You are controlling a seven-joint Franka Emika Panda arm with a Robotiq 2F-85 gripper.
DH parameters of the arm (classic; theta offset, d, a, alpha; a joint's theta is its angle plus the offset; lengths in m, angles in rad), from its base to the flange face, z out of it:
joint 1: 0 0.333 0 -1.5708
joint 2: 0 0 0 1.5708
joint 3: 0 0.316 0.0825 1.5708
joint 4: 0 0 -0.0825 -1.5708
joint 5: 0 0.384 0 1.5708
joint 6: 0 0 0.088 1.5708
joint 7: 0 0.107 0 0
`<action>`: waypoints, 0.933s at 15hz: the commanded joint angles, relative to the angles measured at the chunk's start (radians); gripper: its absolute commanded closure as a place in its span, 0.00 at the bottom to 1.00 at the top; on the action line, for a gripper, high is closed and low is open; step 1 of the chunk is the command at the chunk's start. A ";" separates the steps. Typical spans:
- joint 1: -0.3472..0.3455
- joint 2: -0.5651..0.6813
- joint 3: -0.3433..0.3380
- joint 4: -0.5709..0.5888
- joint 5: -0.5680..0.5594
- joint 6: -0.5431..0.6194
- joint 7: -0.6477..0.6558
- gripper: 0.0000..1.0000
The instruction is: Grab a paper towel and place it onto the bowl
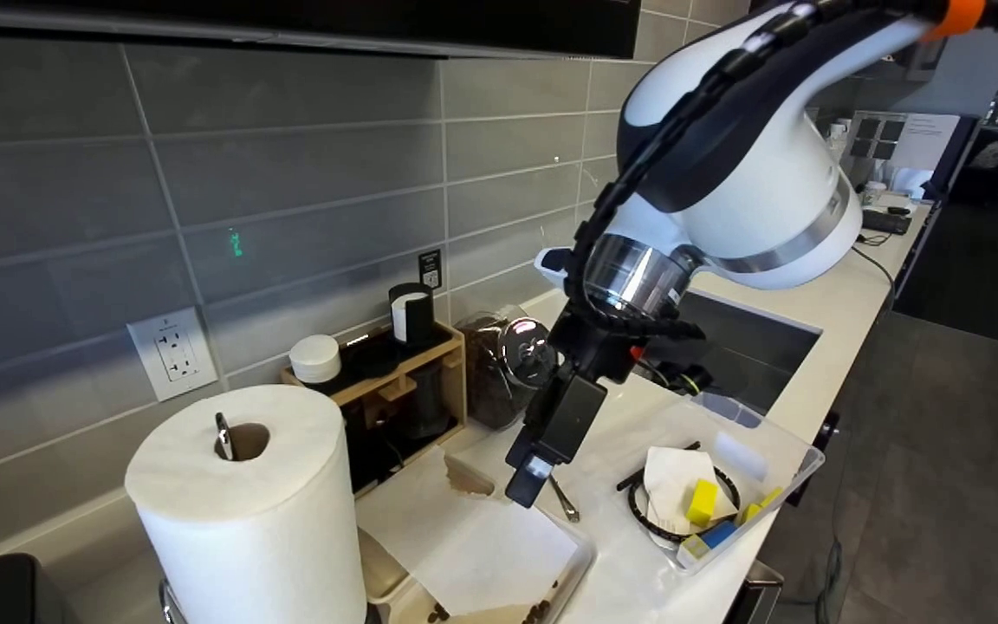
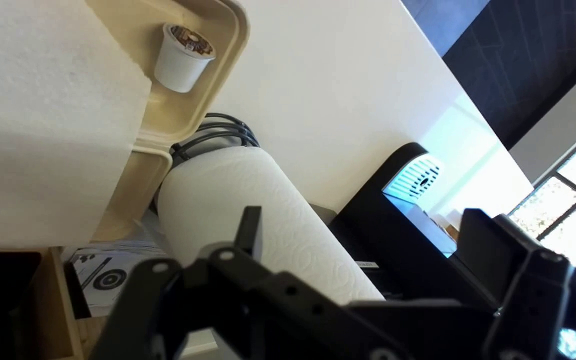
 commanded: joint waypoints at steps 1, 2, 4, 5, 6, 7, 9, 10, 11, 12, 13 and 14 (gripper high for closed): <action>0.038 -0.135 -0.035 -0.106 -0.023 -0.009 0.055 0.00; 0.044 -0.168 -0.037 -0.122 -0.041 -0.010 0.089 0.00; 0.055 -0.237 -0.039 -0.146 -0.096 -0.019 0.183 0.00; 0.058 -0.274 -0.037 -0.157 -0.123 -0.018 0.283 0.00; 0.052 -0.305 -0.031 -0.172 -0.163 -0.018 0.357 0.00; 0.001 -0.337 0.013 -0.177 -0.193 -0.039 0.431 0.00; -0.042 -0.400 0.043 -0.179 -0.281 -0.098 0.583 0.00; -0.061 -0.435 0.050 -0.172 -0.327 -0.135 0.659 0.00; -0.073 -0.465 0.051 -0.156 -0.380 -0.182 0.731 0.00; -0.080 -0.493 0.043 -0.134 -0.435 -0.247 0.801 0.00; -0.026 -0.505 -0.021 -0.114 -0.520 -0.285 0.875 0.00; -0.027 -0.510 -0.029 -0.084 -0.596 -0.328 0.926 0.00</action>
